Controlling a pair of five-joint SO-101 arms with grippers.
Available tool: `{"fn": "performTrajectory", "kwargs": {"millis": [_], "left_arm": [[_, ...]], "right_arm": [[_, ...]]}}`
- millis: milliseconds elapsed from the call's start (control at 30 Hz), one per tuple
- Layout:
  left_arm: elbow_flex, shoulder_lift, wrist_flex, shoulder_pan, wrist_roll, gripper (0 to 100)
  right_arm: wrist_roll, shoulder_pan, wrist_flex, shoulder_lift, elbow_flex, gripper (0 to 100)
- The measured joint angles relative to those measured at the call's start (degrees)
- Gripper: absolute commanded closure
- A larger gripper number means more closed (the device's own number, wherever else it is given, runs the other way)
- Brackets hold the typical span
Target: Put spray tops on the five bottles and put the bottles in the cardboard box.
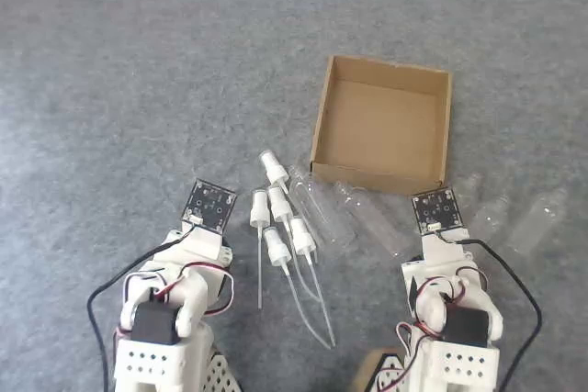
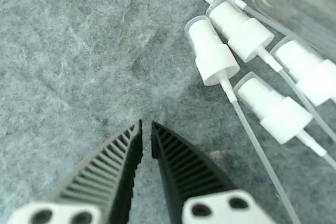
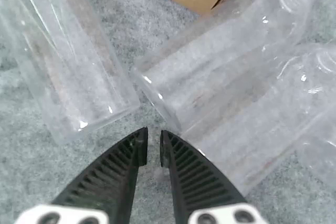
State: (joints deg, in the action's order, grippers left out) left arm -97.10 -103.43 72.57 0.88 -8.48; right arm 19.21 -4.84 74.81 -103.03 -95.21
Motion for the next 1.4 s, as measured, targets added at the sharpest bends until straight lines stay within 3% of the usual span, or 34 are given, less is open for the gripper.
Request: {"fn": "performTrajectory", "kwargs": {"millis": [233, 500, 900, 1033, 1233, 1400], "left_arm": [[0.0, 0.0, 0.0, -0.1, 0.0, 98], [0.0, 0.0, 0.0, -0.1, 0.0, 98], [0.0, 0.0, 0.0, -0.1, 0.0, 98], [0.0, 0.0, 0.0, -0.1, 0.0, 98], [0.0, 0.0, 0.0, -0.1, 0.0, 98], [0.0, 0.0, 0.0, -0.1, 0.0, 98]], "right_arm": [[0.0, 0.0, -0.4, 0.0, 0.0, 99.2], [0.0, -0.8, -9.2, -0.1, 0.7, 99.2], [0.0, -1.9, -9.2, 1.0, 23.9, 99.1], [-0.1, -8.4, -9.3, 12.7, 31.1, 96.2], [-6.5, -18.7, -10.5, 41.3, 44.5, 72.4], [-10.2, -24.4, -11.2, 64.4, 54.2, 71.6]]}}
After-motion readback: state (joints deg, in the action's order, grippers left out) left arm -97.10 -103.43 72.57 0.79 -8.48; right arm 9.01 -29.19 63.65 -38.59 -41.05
